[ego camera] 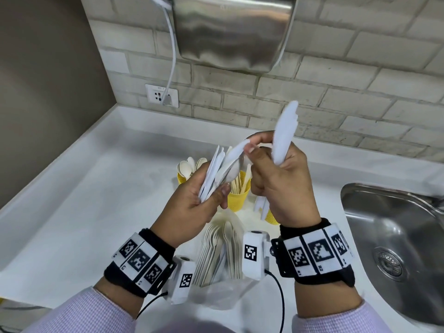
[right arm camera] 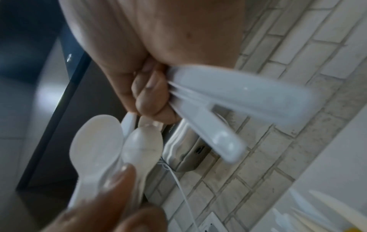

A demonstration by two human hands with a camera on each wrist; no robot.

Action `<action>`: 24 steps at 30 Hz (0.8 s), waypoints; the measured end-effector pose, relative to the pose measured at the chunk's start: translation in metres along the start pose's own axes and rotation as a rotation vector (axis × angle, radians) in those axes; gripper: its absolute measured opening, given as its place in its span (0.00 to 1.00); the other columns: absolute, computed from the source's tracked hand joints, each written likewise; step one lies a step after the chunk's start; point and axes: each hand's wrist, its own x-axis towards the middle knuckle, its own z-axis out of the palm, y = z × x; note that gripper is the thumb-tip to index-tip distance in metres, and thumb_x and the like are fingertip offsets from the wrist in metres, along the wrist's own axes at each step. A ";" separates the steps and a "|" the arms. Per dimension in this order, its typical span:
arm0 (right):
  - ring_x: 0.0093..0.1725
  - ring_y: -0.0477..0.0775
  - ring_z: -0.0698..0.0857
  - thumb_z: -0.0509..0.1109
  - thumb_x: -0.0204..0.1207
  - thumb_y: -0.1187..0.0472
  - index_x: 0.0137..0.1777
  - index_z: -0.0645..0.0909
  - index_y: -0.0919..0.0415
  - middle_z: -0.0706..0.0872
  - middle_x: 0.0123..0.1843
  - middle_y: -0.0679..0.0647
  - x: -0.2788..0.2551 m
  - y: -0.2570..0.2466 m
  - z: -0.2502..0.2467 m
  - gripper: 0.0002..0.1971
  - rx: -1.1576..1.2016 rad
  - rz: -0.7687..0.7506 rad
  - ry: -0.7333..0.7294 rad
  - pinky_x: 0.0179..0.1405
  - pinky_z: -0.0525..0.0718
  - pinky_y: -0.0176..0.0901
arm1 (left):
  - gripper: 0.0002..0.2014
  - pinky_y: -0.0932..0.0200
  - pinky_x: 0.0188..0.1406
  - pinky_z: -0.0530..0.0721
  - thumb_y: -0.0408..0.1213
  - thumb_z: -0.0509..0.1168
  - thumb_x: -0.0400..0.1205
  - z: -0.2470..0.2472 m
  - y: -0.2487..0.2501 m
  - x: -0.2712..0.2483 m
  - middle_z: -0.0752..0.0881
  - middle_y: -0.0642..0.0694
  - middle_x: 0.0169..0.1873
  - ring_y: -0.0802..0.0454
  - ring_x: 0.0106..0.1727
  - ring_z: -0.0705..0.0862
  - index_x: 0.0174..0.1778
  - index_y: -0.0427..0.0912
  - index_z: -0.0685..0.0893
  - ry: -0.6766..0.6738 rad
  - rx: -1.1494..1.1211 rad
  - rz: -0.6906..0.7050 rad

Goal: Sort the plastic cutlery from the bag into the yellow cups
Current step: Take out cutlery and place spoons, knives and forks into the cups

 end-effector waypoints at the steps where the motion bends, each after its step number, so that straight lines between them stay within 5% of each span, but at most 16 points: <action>1: 0.15 0.47 0.61 0.67 0.86 0.70 0.47 0.79 0.62 0.71 0.19 0.48 0.000 -0.002 0.001 0.06 0.036 0.002 0.022 0.22 0.64 0.33 | 0.14 0.66 0.29 0.74 0.41 0.63 0.89 0.000 0.001 0.000 0.83 0.47 0.34 0.58 0.27 0.74 0.69 0.59 0.80 0.000 0.009 0.003; 11: 0.18 0.47 0.63 0.69 0.85 0.72 0.51 0.75 0.62 0.67 0.26 0.52 0.002 -0.006 0.000 0.06 -0.012 -0.055 0.047 0.23 0.66 0.34 | 0.13 0.54 0.28 0.79 0.46 0.64 0.85 -0.001 0.010 -0.002 0.87 0.47 0.38 0.59 0.26 0.77 0.66 0.56 0.81 0.059 0.094 -0.038; 17: 0.18 0.47 0.60 0.68 0.86 0.68 0.47 0.73 0.60 0.67 0.23 0.46 0.003 -0.008 -0.006 0.08 0.045 0.022 0.080 0.23 0.63 0.34 | 0.08 0.76 0.35 0.76 0.32 0.65 0.88 0.001 0.012 -0.002 0.85 0.52 0.36 0.65 0.27 0.80 0.61 0.47 0.83 0.069 0.119 -0.008; 21: 0.20 0.48 0.67 0.74 0.83 0.62 0.44 0.77 0.76 0.71 0.25 0.51 0.002 -0.005 -0.011 0.16 -0.235 -0.024 0.061 0.24 0.69 0.39 | 0.07 0.79 0.34 0.74 0.30 0.66 0.88 -0.001 0.013 -0.002 0.84 0.62 0.31 0.67 0.27 0.80 0.58 0.44 0.84 0.072 0.124 -0.020; 24: 0.18 0.48 0.66 0.73 0.83 0.65 0.40 0.79 0.68 0.71 0.22 0.50 0.000 -0.007 -0.008 0.11 -0.136 -0.026 0.143 0.22 0.68 0.37 | 0.07 0.78 0.35 0.74 0.31 0.66 0.88 -0.001 0.014 -0.002 0.85 0.55 0.34 0.66 0.28 0.80 0.57 0.46 0.85 0.065 0.147 -0.012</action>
